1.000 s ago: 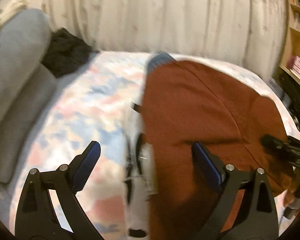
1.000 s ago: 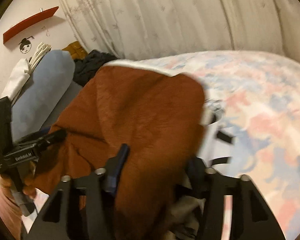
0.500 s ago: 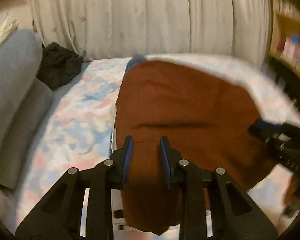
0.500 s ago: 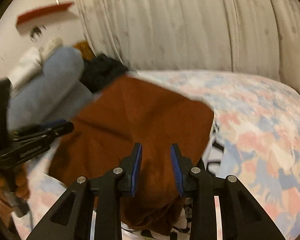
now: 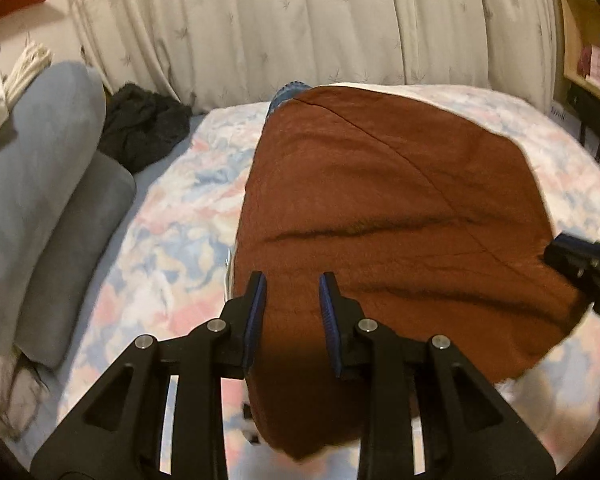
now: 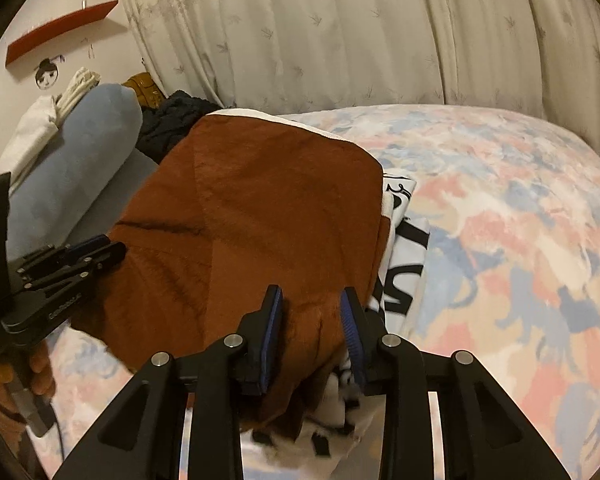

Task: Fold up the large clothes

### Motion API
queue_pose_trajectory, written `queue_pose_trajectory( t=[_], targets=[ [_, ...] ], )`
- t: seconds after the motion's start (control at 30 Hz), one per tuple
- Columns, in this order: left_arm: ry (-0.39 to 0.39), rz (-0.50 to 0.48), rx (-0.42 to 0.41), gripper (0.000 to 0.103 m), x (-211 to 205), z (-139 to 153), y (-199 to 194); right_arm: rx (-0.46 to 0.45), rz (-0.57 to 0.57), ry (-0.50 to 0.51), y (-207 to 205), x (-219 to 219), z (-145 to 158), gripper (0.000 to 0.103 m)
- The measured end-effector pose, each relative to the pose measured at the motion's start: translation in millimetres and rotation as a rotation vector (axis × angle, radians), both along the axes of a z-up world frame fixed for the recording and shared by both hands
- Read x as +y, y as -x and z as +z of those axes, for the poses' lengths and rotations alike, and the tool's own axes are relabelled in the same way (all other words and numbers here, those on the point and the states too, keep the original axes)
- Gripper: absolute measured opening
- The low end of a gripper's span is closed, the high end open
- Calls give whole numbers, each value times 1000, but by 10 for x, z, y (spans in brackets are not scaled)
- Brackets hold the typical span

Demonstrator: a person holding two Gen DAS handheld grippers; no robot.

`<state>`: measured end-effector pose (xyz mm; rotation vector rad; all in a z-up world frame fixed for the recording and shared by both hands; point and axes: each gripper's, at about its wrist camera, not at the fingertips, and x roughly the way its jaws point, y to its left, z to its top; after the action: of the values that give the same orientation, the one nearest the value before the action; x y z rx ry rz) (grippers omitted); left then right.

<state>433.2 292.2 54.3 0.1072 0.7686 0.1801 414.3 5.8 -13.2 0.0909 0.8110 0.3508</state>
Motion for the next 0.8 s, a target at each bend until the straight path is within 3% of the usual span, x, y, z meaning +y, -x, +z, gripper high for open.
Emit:
queue_pose_trajectory(
  t=[0.17,0.37,0.5,0.63,0.8],
  targets=[
    [92,3,16,42,-172,192,358,5,24,12,196,-225,363,32],
    [77,-4,12,47,-505,429,907,3,51,32,727,-433,743,39],
    [122,8,-7,52,-734,629,1355,-2,58,52,1176,-630,1030,41],
    [163,4,-48,59,-1006,807,1859,-7,54,72,1653,-841,1231,63],
    [208,-9,-85,76,-1428,872,2513,-23,31,93,2328,-1037,1414,74]
  ],
)
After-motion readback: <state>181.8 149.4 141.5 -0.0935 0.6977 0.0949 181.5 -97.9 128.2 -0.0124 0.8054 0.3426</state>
